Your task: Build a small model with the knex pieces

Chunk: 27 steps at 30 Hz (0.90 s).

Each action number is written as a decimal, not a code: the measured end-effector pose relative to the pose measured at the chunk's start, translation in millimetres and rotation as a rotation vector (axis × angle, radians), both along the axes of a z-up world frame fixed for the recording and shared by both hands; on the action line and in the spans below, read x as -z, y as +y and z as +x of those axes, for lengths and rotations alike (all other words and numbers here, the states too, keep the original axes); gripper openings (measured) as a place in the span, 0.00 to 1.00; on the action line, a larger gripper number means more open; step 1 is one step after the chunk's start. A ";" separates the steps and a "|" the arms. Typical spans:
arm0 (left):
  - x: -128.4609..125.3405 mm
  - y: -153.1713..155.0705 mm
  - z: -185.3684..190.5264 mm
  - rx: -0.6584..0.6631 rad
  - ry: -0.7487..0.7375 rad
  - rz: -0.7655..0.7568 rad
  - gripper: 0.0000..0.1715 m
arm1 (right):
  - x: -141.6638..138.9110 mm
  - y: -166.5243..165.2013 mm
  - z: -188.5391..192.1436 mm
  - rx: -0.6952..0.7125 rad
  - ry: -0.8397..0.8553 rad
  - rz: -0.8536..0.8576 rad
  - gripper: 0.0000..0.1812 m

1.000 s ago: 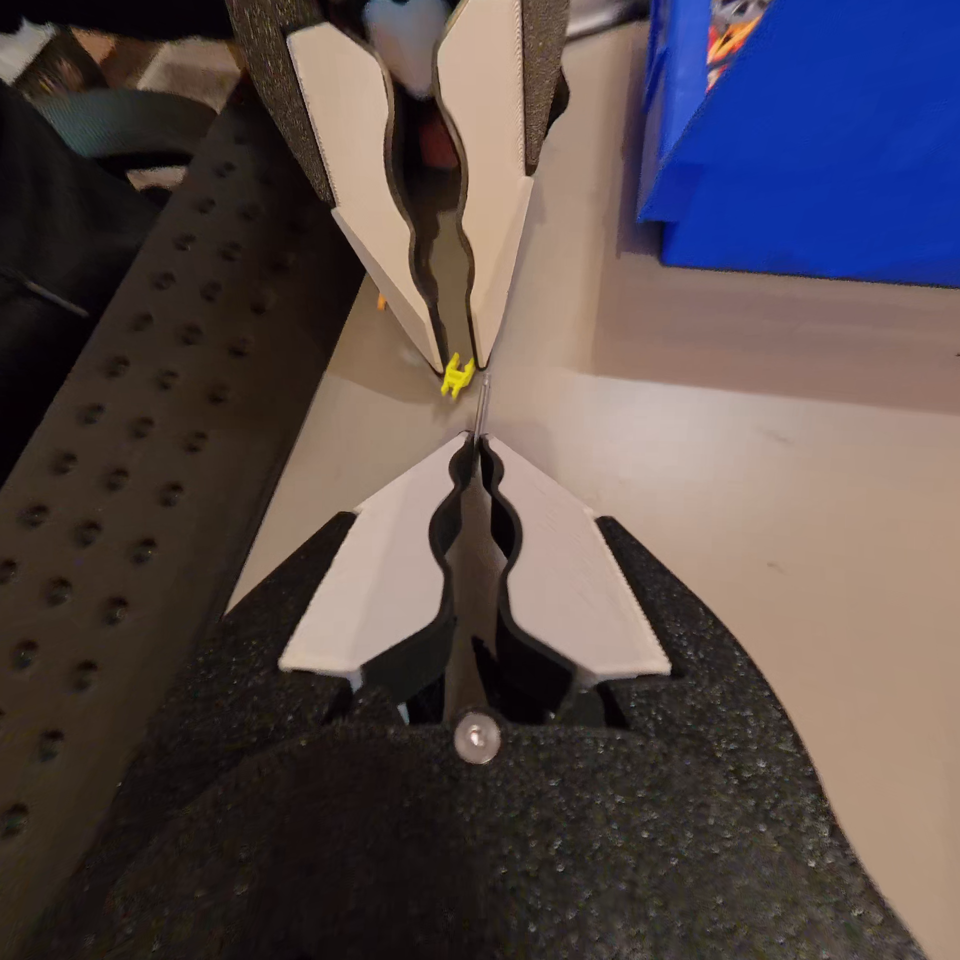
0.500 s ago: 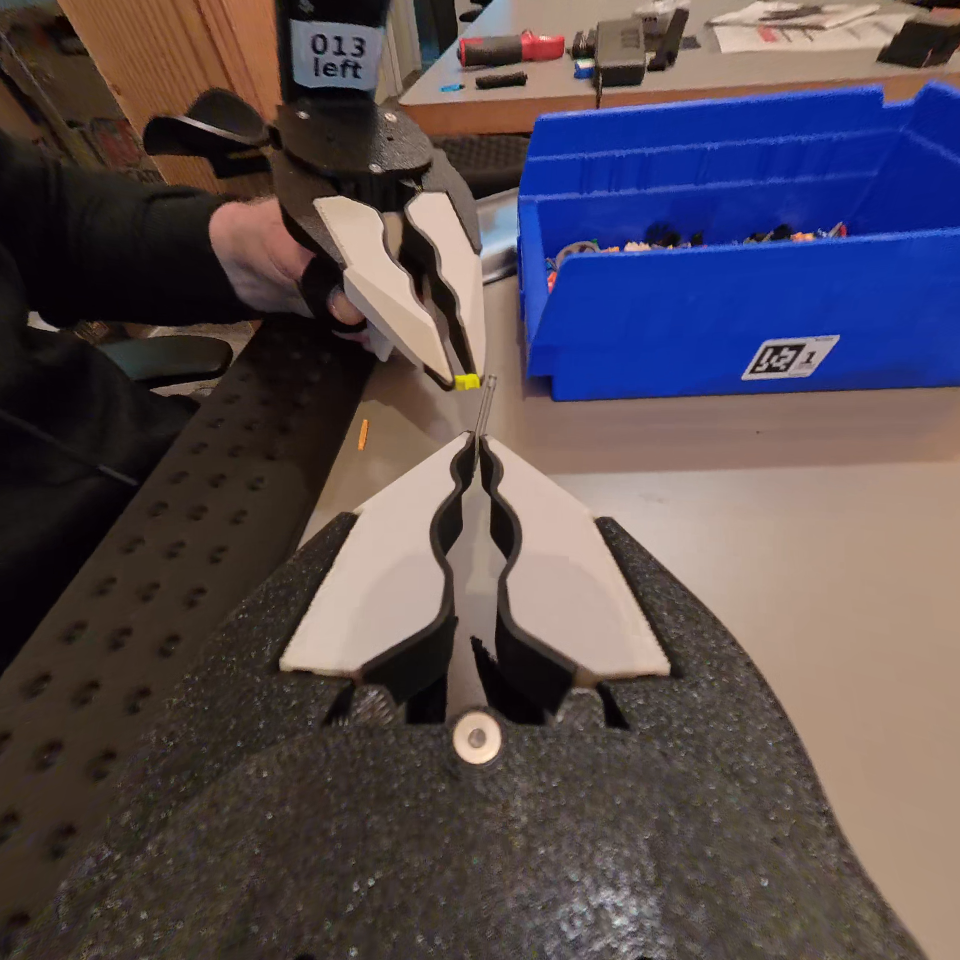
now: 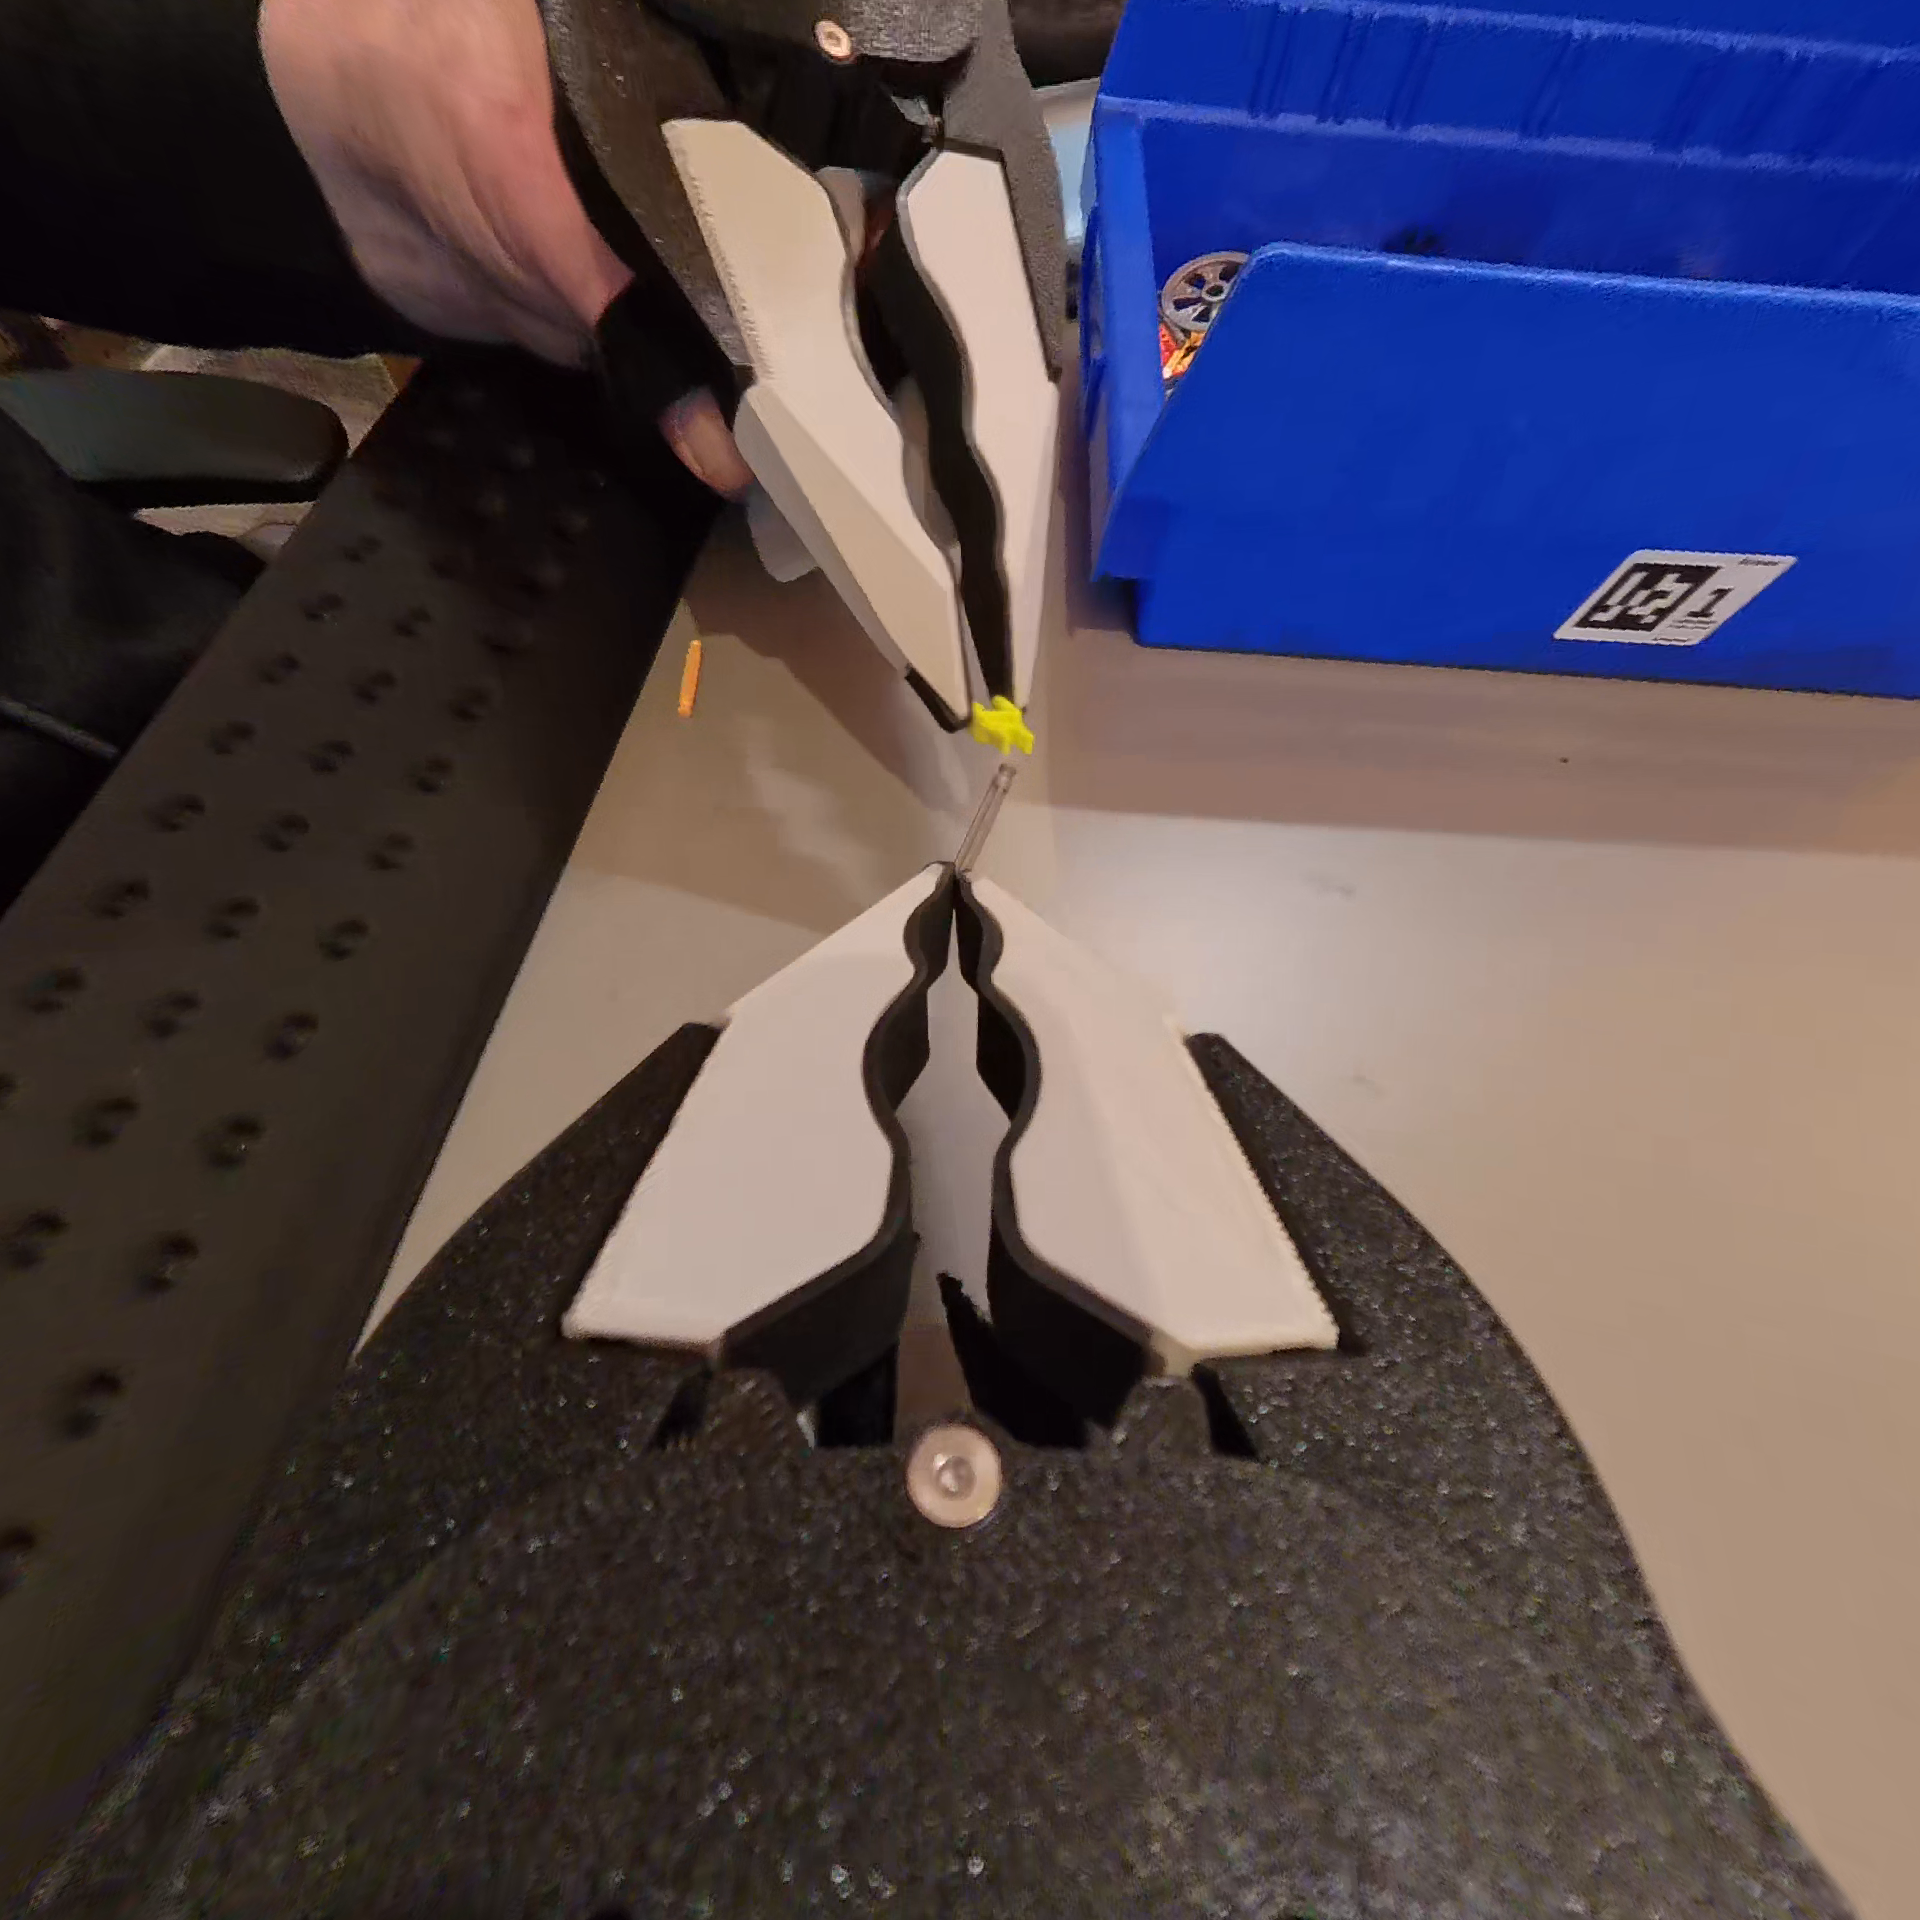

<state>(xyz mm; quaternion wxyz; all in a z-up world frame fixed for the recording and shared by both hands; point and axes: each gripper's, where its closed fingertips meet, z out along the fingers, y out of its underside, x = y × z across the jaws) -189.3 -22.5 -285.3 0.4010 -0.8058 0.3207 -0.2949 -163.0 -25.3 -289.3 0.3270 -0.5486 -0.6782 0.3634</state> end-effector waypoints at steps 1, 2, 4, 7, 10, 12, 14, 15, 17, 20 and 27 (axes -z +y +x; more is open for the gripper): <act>2.1 1.2 -1.7 -0.006 0.009 -0.009 0.04 | 3.1 0.1 0.6 0.000 -0.019 0.000 0.00; 5.1 1.1 -2.7 -0.003 0.025 -0.019 0.04 | 9.6 1.1 2.5 0.002 -0.058 0.006 0.00; 12.0 -2.2 -1.5 0.020 0.057 -0.051 0.04 | 28.2 0.0 8.6 -0.012 -0.156 0.022 0.00; 23.3 -5.0 -1.7 0.044 0.159 -0.051 0.05 | 39.4 -4.1 11.5 -0.029 -0.224 0.028 0.00; 30.6 -9.6 1.1 0.082 0.236 -0.031 0.04 | 39.8 -5.3 12.8 -0.031 -0.245 0.042 0.00; 33.3 -11.4 1.7 0.098 0.276 -0.011 0.04 | 38.1 -4.9 13.9 -0.028 -0.250 0.035 0.06; 33.7 -13.0 1.7 0.117 0.307 0.013 0.04 | 34.3 -2.7 14.7 -0.022 -0.245 0.037 0.11; 32.8 -13.9 2.8 0.126 0.315 0.025 0.04 | 30.1 -1.5 14.1 -0.017 -0.229 0.043 0.11; 31.6 -15.8 5.7 0.161 0.353 0.070 0.04 | 19.3 0.3 9.9 0.000 -0.187 0.028 0.11; 28.0 -15.7 9.4 0.231 0.483 0.228 0.04 | 6.1 -2.4 1.3 0.000 -0.128 -0.069 0.09; 15.5 -16.5 18.2 0.380 0.754 0.584 0.04 | 2.6 -14.8 -7.6 -0.071 -0.101 -0.282 0.06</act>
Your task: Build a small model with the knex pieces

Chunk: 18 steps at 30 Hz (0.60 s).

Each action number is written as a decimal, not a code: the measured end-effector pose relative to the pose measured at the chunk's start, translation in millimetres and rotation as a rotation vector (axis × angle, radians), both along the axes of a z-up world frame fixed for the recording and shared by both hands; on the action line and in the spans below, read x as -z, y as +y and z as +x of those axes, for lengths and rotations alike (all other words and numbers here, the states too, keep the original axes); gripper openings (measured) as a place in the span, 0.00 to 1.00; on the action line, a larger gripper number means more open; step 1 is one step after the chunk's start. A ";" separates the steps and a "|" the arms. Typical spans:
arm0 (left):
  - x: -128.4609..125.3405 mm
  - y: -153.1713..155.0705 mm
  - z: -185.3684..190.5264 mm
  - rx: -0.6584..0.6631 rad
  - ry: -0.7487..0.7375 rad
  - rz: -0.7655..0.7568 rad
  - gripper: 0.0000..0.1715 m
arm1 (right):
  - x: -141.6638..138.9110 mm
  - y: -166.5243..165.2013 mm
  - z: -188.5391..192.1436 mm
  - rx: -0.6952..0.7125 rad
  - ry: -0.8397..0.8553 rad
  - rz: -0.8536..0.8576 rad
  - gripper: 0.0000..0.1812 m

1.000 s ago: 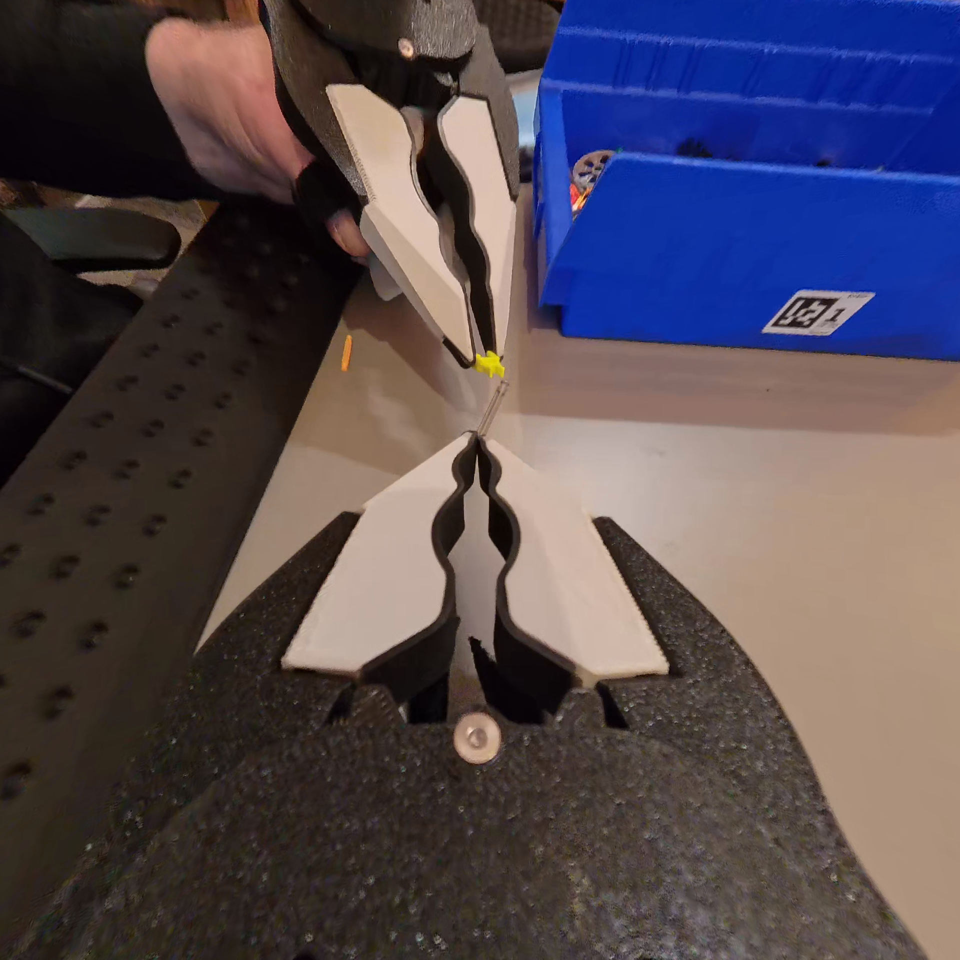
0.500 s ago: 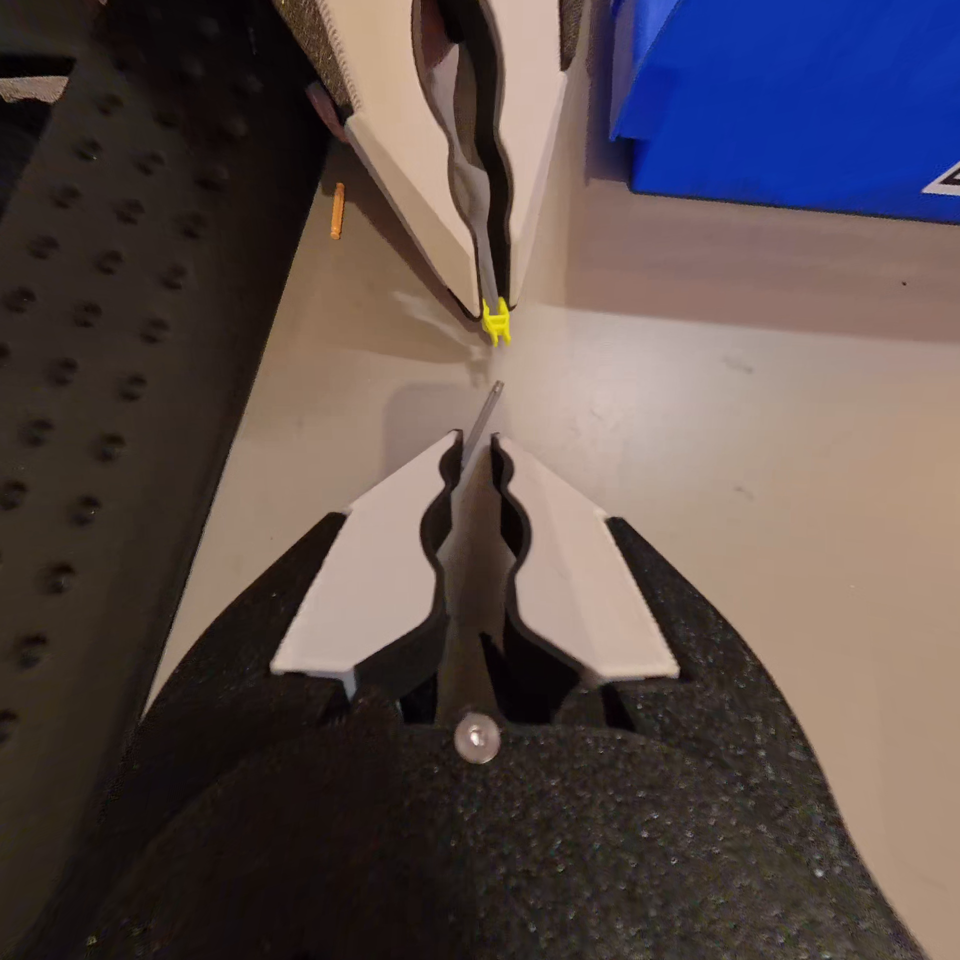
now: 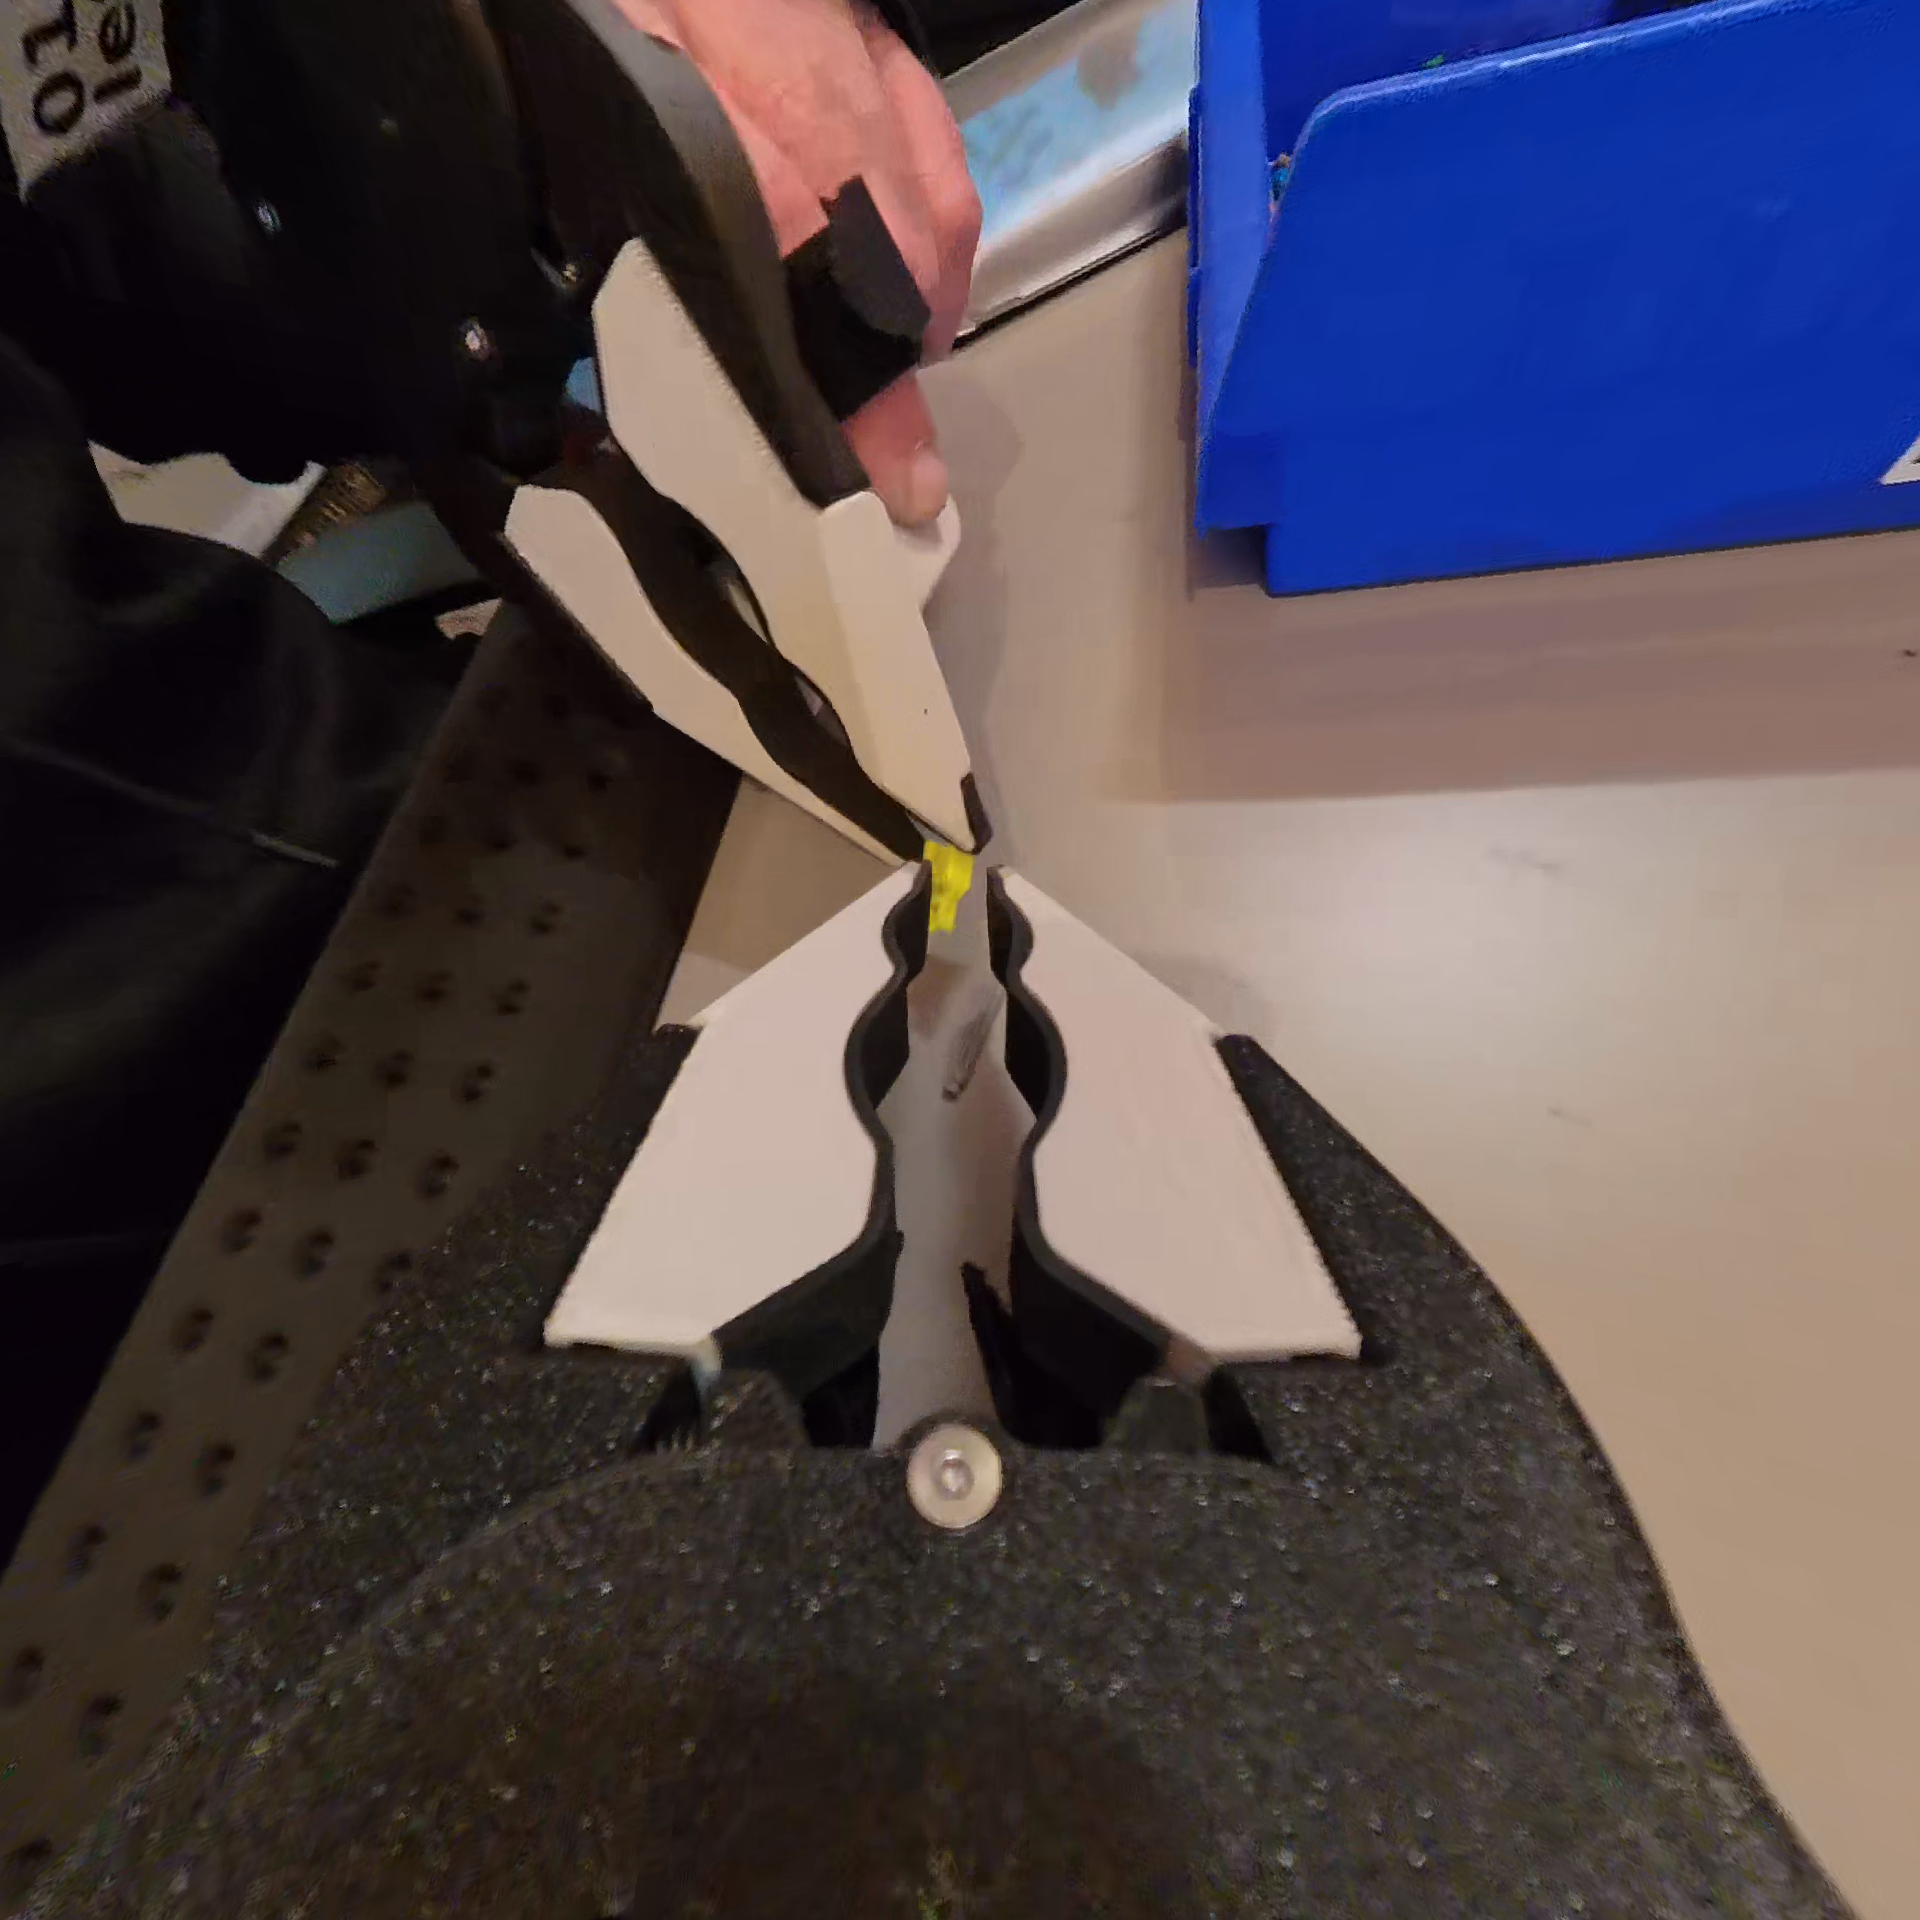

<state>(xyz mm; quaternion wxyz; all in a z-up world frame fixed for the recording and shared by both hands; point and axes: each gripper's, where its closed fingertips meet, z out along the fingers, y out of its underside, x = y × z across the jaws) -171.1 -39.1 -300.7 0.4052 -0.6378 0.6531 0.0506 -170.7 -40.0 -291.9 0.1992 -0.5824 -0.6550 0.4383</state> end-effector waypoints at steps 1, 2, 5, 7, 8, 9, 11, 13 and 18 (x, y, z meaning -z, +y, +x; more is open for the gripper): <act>-3.5 0.1 1.8 0.016 0.007 0.030 0.04 | 0.6 -1.6 -0.5 -0.009 -0.004 -0.009 0.05; -4.2 -1.1 2.6 0.037 0.027 0.049 0.04 | 0.9 -2.5 -1.0 -0.013 -0.006 -0.009 0.05; -8.2 0.4 2.8 0.060 0.066 0.117 0.04 | -3.0 -1.9 -0.9 -0.012 0.008 -0.019 0.03; -13.8 5.4 1.7 0.035 0.052 0.142 0.05 | -8.4 2.3 -1.5 0.005 0.035 -0.011 0.03; -18.0 8.9 0.5 0.009 0.026 0.146 0.05 | -12.7 5.8 -2.6 0.023 0.057 -0.016 0.02; -21.6 11.6 -0.4 -0.018 -0.014 0.131 0.05 | -17.8 9.6 -3.4 0.041 0.083 -0.027 0.02; -20.5 19.4 -8.2 -0.128 -0.092 0.035 0.11 | -30.0 17.0 -3.5 0.074 0.150 -0.068 0.00; -19.3 20.2 -8.1 -0.172 -0.192 -0.052 0.06 | -36.8 20.2 -1.8 0.085 0.190 -0.112 0.00; -12.9 13.9 -1.3 -0.190 -0.308 -0.198 0.05 | -30.7 22.3 -0.6 0.096 0.170 -0.094 0.00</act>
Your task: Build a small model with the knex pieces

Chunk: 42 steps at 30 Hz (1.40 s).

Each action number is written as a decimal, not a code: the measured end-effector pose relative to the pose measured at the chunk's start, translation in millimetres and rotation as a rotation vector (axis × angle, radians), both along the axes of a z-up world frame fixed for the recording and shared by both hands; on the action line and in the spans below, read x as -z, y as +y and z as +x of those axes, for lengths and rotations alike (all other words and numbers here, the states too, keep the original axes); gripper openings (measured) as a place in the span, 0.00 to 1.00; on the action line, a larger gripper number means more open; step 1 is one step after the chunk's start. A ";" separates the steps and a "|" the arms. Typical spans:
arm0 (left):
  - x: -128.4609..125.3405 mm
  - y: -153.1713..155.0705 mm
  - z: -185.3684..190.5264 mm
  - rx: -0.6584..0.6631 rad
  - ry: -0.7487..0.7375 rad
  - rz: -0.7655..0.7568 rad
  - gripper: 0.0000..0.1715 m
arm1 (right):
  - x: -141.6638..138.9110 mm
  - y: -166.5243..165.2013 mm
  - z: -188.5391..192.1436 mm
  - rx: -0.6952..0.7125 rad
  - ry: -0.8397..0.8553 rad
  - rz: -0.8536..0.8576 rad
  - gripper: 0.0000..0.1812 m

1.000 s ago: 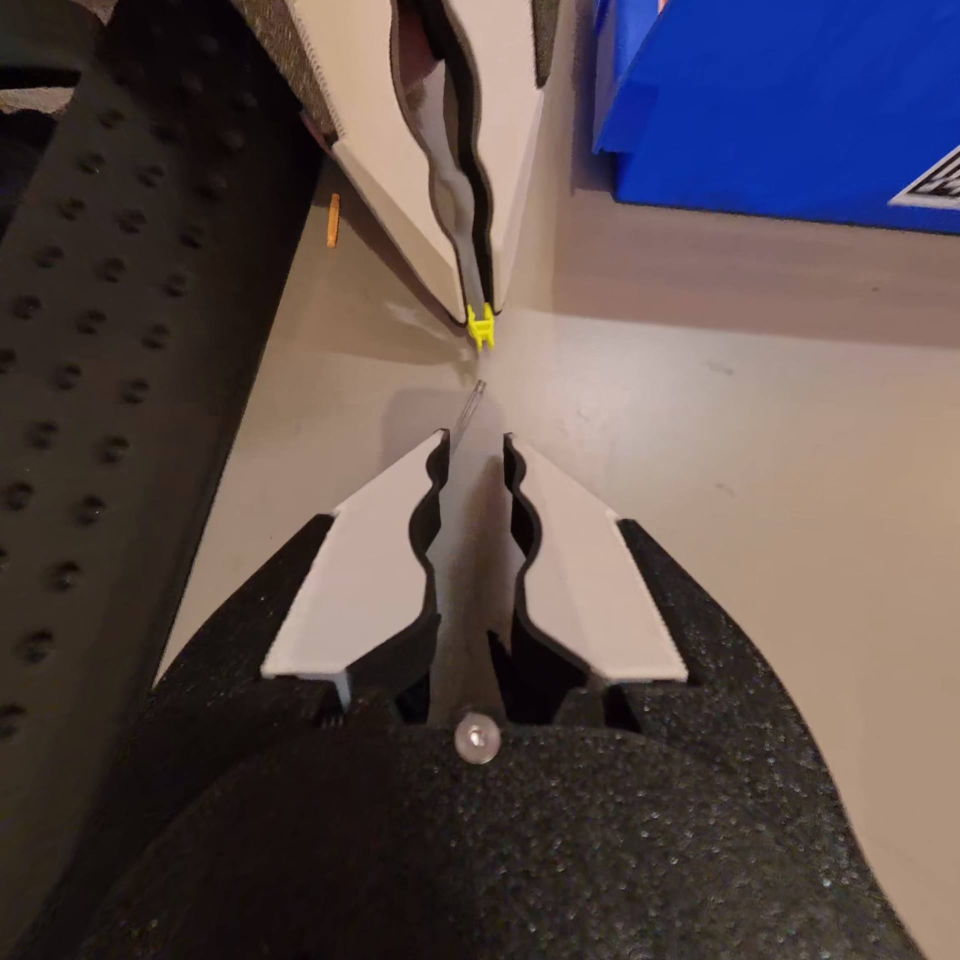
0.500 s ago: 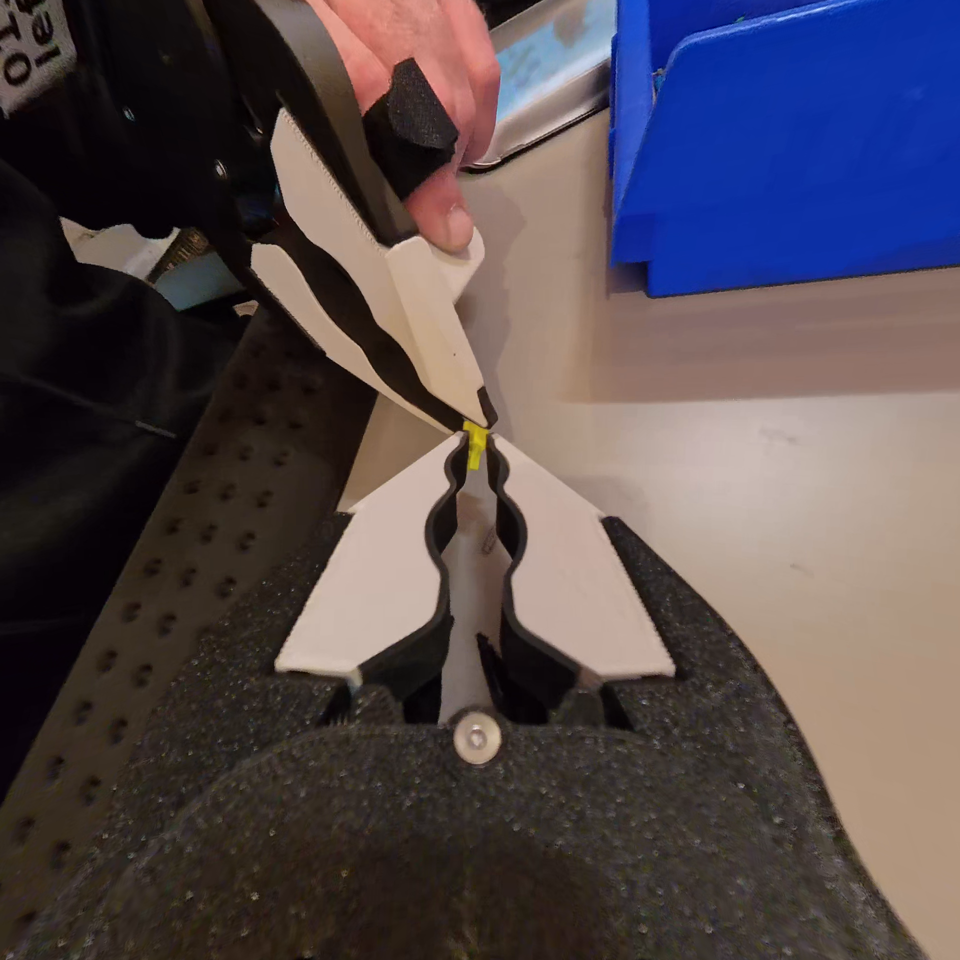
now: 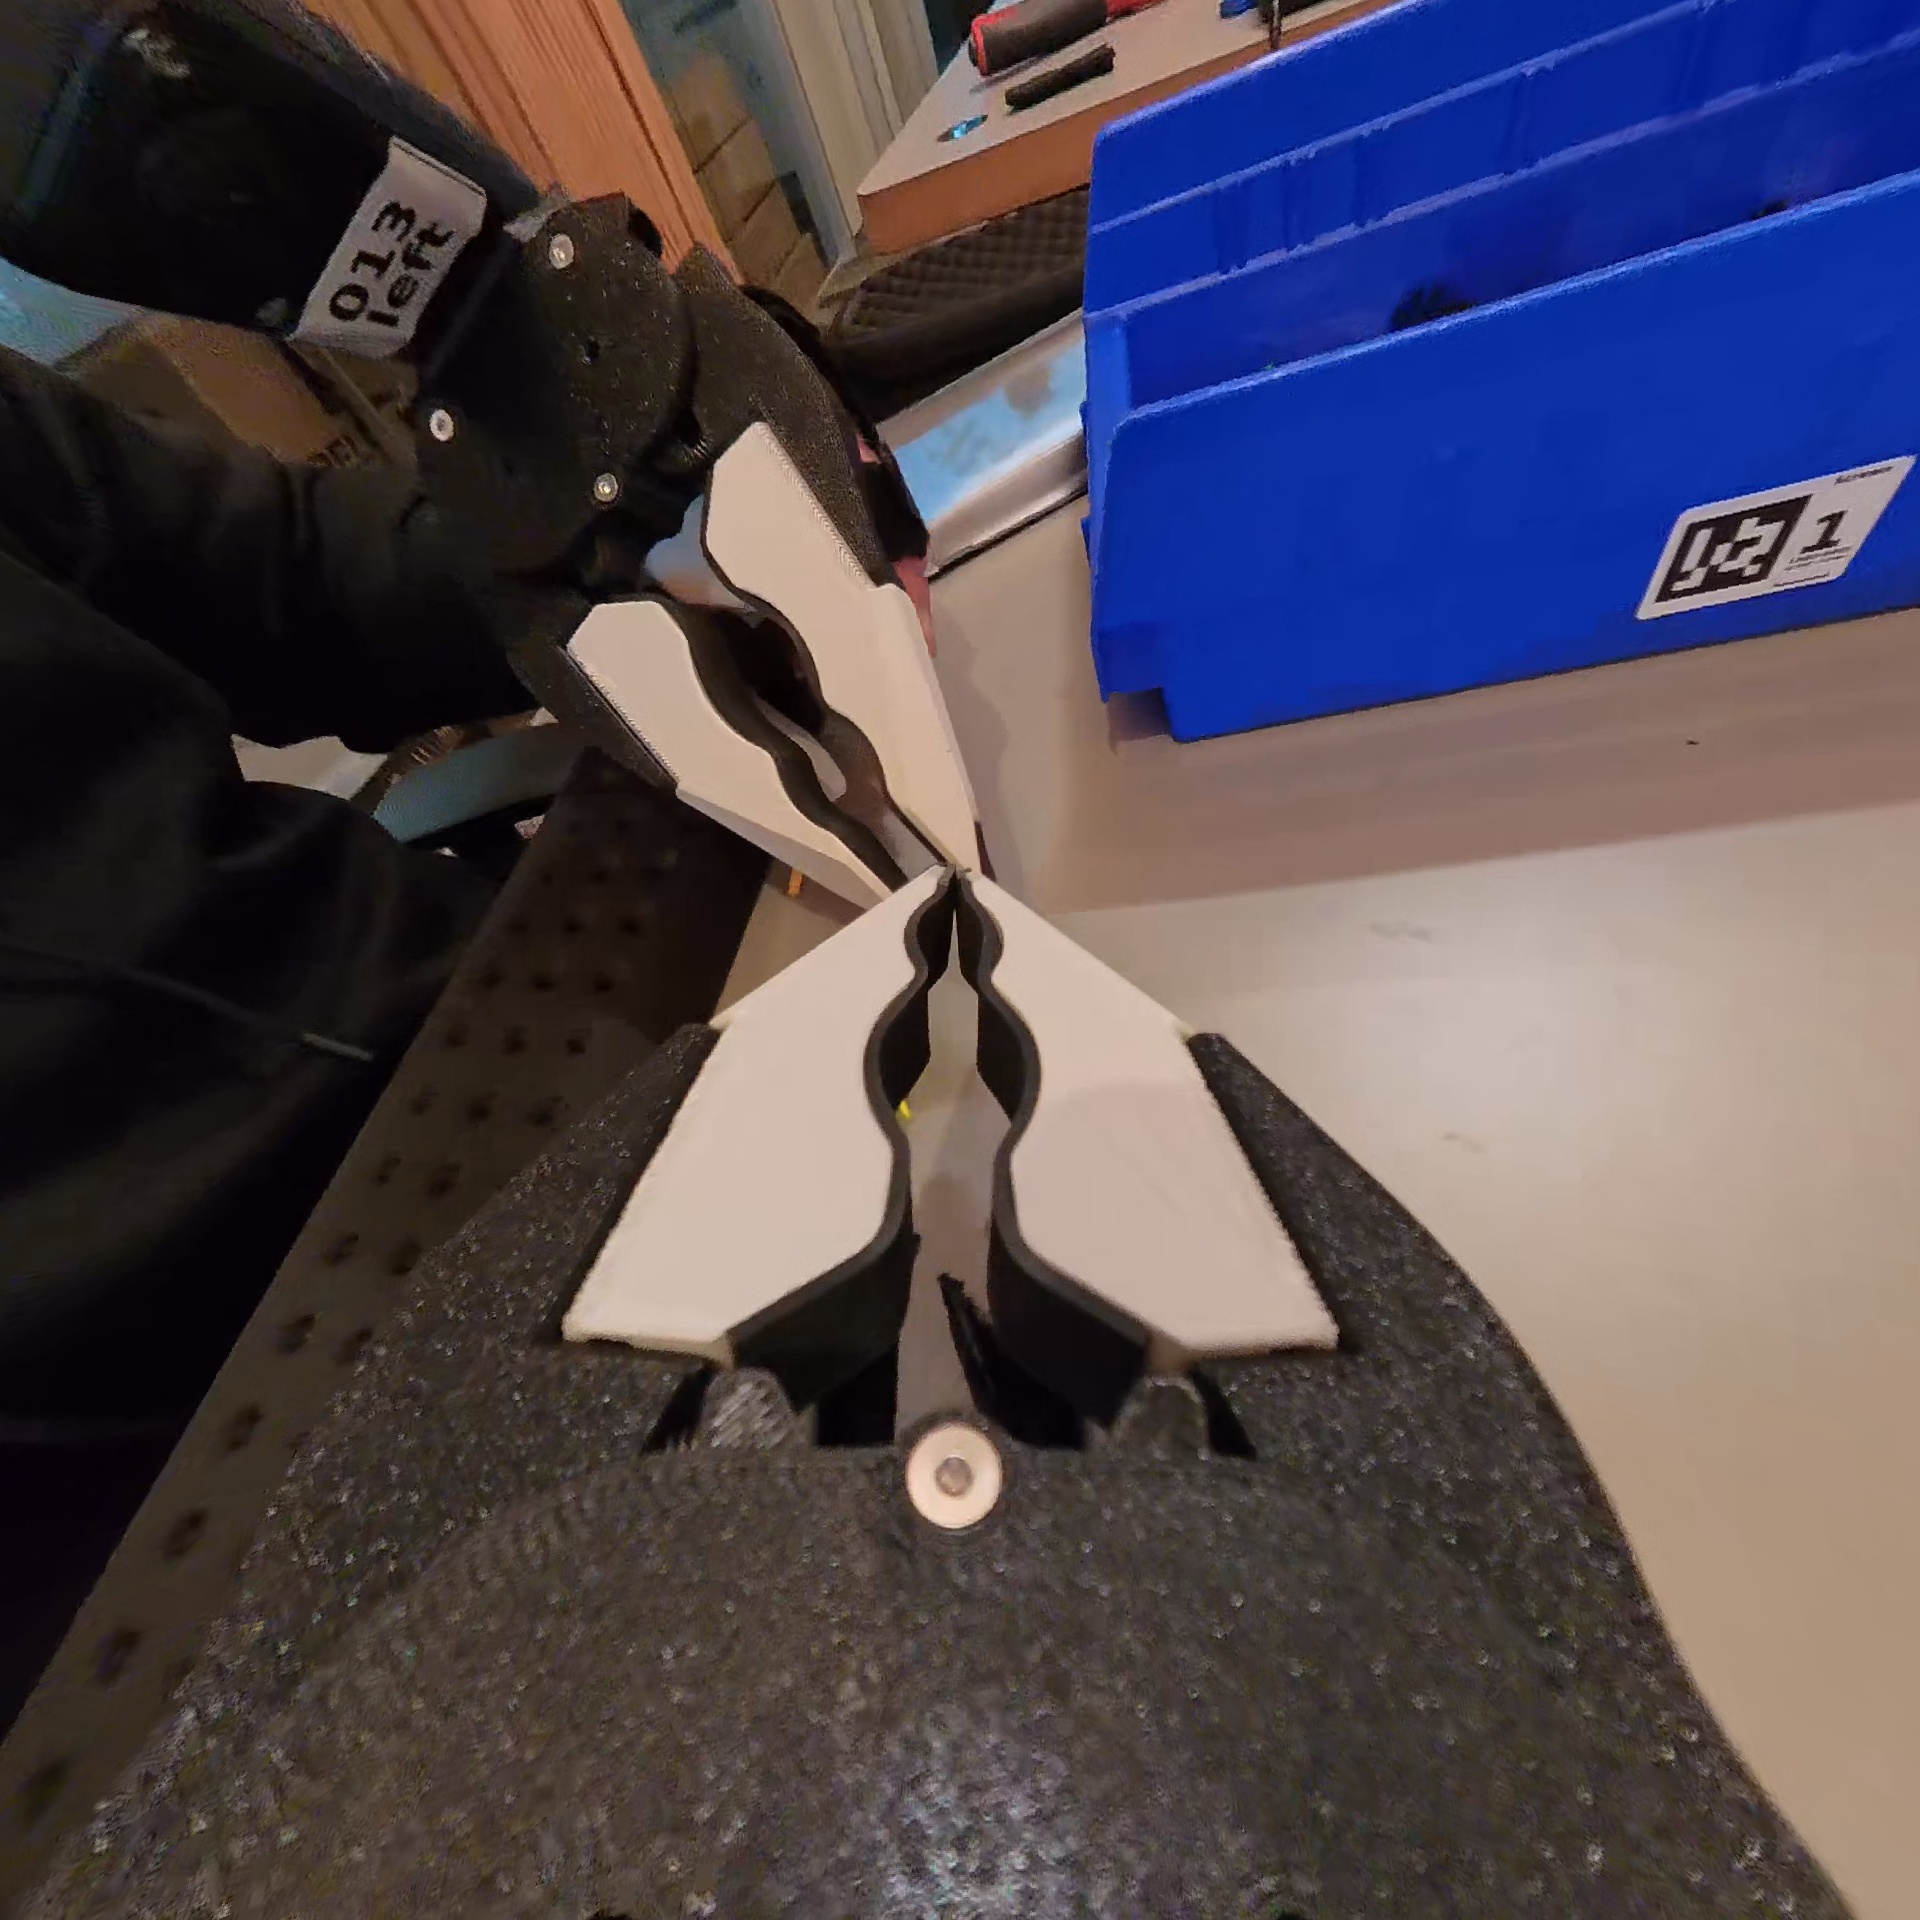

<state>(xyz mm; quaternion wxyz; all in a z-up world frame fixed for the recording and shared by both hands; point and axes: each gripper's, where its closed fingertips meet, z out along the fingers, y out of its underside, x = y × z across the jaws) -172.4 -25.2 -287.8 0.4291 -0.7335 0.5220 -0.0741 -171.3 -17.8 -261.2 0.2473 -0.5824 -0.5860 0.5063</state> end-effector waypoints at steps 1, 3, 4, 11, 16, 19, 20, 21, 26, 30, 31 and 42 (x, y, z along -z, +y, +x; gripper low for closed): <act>2.0 -2.0 0.2 0.007 -0.003 -0.022 0.06 | 3.6 0.3 1.7 0.002 -0.025 0.022 0.00; 4.9 -4.6 -0.2 0.006 -0.014 -0.065 0.08 | 10.0 -1.5 9.0 -0.010 -0.082 0.055 0.00; 6.1 -5.4 -0.4 0.007 -0.012 -0.073 0.09 | 13.2 -1.2 13.8 -0.013 -0.110 0.073 0.00; 28.2 -27.3 17.3 0.076 0.024 -0.277 0.16 | 38.5 19.6 45.0 0.035 -0.283 0.255 0.02; 43.5 -34.1 24.1 0.071 0.022 -0.350 0.12 | 47.9 47.1 74.2 0.144 -0.390 0.253 0.02; 43.3 -31.8 24.3 0.061 0.022 -0.341 0.09 | 60.6 50.0 79.9 0.146 -0.444 0.240 0.01; 43.3 -31.4 24.4 0.061 0.024 -0.337 0.08 | 63.6 49.1 77.4 0.144 -0.446 0.235 0.00; 43.4 -29.3 23.5 0.053 0.032 -0.321 0.04 | 65.9 47.1 74.2 0.137 -0.444 0.232 0.00; 43.0 -29.1 23.1 0.050 0.032 -0.300 0.04 | 68.0 37.7 63.5 0.105 -0.427 0.232 0.00; 37.5 -23.3 23.4 0.025 -0.014 -0.287 0.04 | 59.7 39.5 60.8 0.124 -0.395 0.241 0.01; 32.1 -20.8 24.9 0.020 -0.048 -0.281 0.04 | 55.0 40.0 59.7 0.126 -0.374 0.261 0.01; -33.1 4.4 41.8 -0.048 -0.528 -0.446 0.04 | -12.7 1.0 39.4 -0.001 -0.119 1.082 0.15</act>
